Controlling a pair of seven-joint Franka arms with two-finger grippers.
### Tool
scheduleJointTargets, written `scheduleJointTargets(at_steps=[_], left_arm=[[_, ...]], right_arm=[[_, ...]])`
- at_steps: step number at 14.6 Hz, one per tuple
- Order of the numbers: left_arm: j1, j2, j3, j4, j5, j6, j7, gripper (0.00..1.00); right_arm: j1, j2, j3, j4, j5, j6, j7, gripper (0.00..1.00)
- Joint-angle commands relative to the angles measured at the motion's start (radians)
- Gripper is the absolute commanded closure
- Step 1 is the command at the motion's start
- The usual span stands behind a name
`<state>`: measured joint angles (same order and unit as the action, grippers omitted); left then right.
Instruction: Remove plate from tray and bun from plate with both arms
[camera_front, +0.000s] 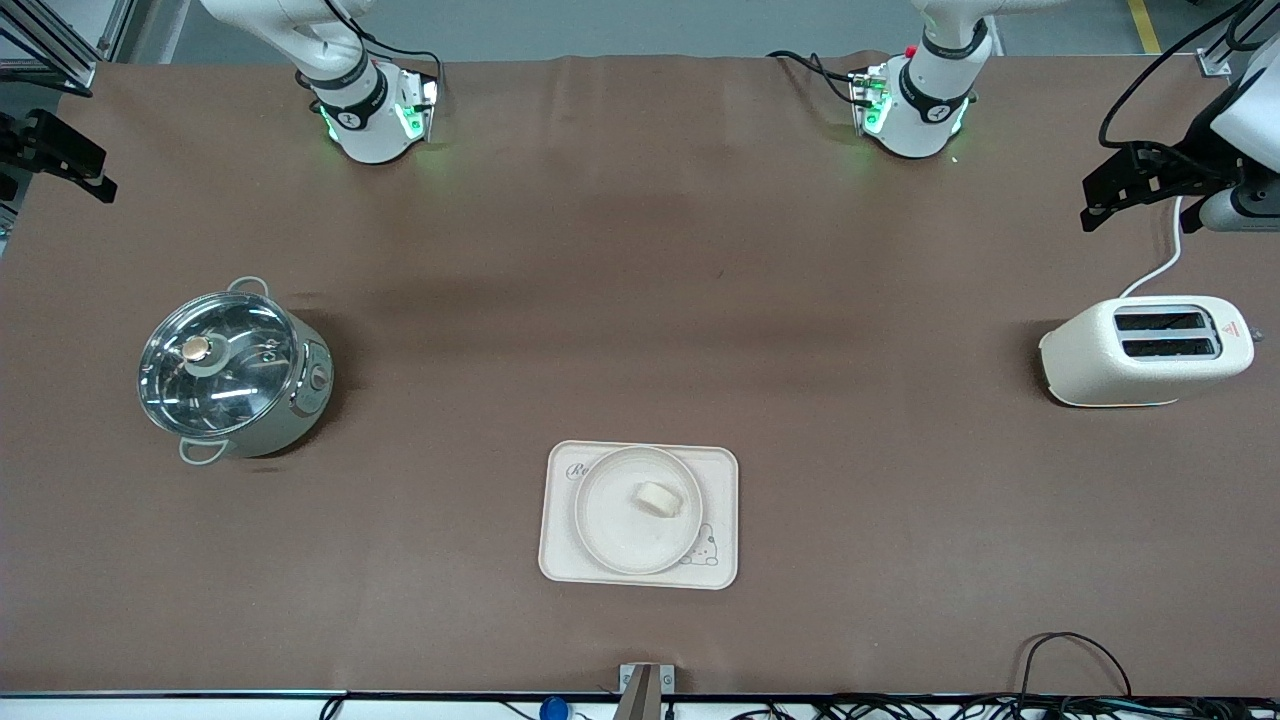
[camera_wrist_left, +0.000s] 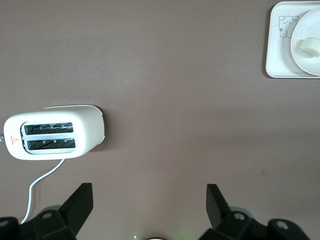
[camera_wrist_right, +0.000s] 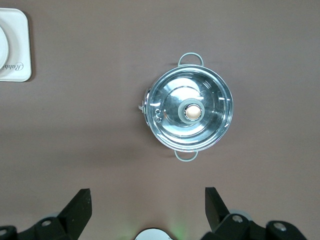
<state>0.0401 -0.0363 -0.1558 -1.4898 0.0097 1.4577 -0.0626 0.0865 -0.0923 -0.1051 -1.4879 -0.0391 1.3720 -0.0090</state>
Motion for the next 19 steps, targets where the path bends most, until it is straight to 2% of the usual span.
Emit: scheduleJointTargets(at_steps=[1,19], left_arm=[[0.007,0.007,-0.004,0.022,-0.008,-0.026,0.007,0.0],[-0.002,0.024,-0.005,0.011,-0.002,-0.03,0.0,0.0]], right_arm=[[-0.002,-0.023,-0.001,-0.028,0.004,0.009,0.01,0.0],[-0.016,-0.001,-0.005,-0.022,0.011,0.019,0.001,0.0]])
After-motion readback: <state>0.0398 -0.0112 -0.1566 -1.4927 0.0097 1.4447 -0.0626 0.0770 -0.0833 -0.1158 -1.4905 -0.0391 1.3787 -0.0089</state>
